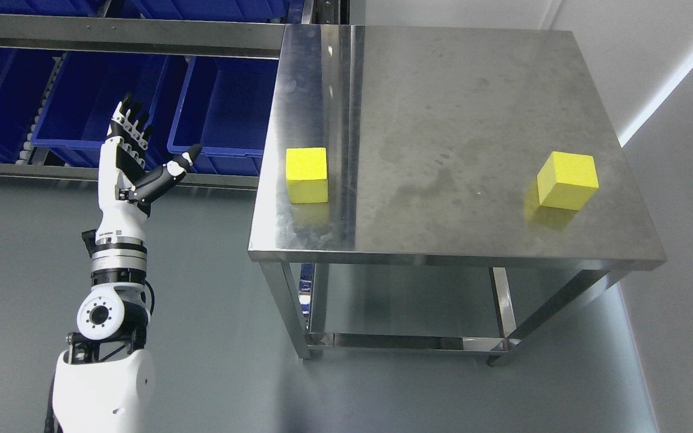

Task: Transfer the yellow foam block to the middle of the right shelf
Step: 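Lower the open left hand toward the nearer yellow foam cube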

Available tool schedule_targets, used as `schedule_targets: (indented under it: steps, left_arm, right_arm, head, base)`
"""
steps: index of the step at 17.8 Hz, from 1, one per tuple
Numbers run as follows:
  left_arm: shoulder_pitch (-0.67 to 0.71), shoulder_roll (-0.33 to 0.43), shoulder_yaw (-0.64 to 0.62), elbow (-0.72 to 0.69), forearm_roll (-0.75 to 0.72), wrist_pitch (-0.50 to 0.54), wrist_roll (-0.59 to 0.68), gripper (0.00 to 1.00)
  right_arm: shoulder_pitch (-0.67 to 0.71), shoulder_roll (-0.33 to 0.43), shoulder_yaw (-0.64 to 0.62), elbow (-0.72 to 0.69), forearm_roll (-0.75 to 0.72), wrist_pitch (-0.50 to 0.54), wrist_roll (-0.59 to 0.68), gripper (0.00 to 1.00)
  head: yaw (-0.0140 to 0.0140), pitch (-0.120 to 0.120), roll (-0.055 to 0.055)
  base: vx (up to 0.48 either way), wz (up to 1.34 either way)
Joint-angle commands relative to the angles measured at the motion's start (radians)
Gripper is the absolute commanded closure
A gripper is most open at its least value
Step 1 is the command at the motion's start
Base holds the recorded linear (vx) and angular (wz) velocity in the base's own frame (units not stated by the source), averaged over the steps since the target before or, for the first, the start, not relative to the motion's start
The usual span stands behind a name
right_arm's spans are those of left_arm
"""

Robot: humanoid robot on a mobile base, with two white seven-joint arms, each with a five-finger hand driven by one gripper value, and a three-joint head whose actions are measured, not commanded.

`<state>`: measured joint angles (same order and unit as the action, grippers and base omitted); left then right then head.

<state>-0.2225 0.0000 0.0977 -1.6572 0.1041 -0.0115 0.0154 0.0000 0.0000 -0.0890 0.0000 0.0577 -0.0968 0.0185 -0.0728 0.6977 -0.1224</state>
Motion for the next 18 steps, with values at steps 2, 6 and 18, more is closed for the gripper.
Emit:
schedule_targets:
  steps: [2, 6, 18]
  left_arm:
    - [-0.005, 0.017, -0.016, -0.001, 0.0, 0.002, -0.014, 0.0]
    - [-0.009, 0.017, 0.006, 0.001, 0.008, -0.054, -0.334, 0.0]
    - [-0.093, 0.158, -0.021, 0.19, -0.058, -0.081, -0.571, 0.0]
  right_arm:
    - [-0.003, -0.017, 0.0, -0.017, -0.058, 0.0, 0.0, 0.0]
    - [-0.003, -0.017, 0.0, -0.017, -0.059, 0.0, 0.0, 0.0]
    - [-0.003, -0.017, 0.0, -0.017, -0.058, 0.0, 0.0, 0.0]
  head:
    - [0.0, 0.0, 0.0]
    - [0.0, 0.0, 0.0]
    - [0.0, 0.0, 0.0]
  base:
    - [0.0, 0.0]
    - [0.0, 0.0]
    - [0.0, 0.0]
